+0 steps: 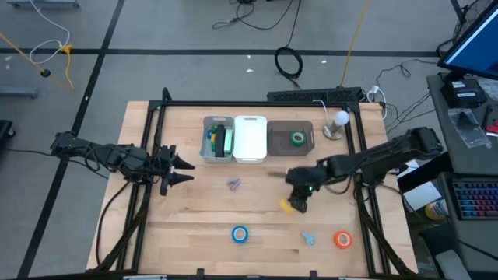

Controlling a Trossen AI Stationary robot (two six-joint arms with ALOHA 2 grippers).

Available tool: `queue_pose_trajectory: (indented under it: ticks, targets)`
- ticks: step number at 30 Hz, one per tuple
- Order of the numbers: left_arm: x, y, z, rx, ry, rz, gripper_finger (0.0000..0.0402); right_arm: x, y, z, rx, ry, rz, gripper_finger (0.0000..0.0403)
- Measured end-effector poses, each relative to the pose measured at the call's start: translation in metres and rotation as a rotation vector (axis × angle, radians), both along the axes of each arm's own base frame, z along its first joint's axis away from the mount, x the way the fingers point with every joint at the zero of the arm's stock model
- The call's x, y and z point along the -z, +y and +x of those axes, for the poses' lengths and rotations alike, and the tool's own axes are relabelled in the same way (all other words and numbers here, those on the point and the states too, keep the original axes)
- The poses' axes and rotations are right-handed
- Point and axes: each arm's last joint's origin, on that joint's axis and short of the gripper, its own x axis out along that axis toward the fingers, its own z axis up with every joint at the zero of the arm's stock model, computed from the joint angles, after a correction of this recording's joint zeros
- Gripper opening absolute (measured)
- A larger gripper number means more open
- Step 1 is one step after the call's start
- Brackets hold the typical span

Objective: Pick and place Stapler, Stapler remover, tape
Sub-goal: Put the yellow tape into the black bin

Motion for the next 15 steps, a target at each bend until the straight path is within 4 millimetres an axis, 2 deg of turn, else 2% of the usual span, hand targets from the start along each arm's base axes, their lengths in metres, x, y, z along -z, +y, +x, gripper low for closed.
queue_pose_trajectory:
  ticks: [5, 8, 15]
  targets:
    - [0.001, 0.0, 0.0, 0.002, 0.008, 0.007, 0.0202, -0.049, -0.029, -0.006, 0.092, -0.289, 0.021, 0.0032]
    - [0.001, 0.0, 0.0, 0.002, 0.007, 0.008, 0.0202, -0.072, -0.048, -0.014, 0.152, -0.438, 0.003, 0.0032]
    - [0.001, 0.0, 0.0, 0.002, 0.007, 0.007, 0.0202, -0.101, -0.088, -0.029, 0.272, -0.659, -0.171, 0.0032]
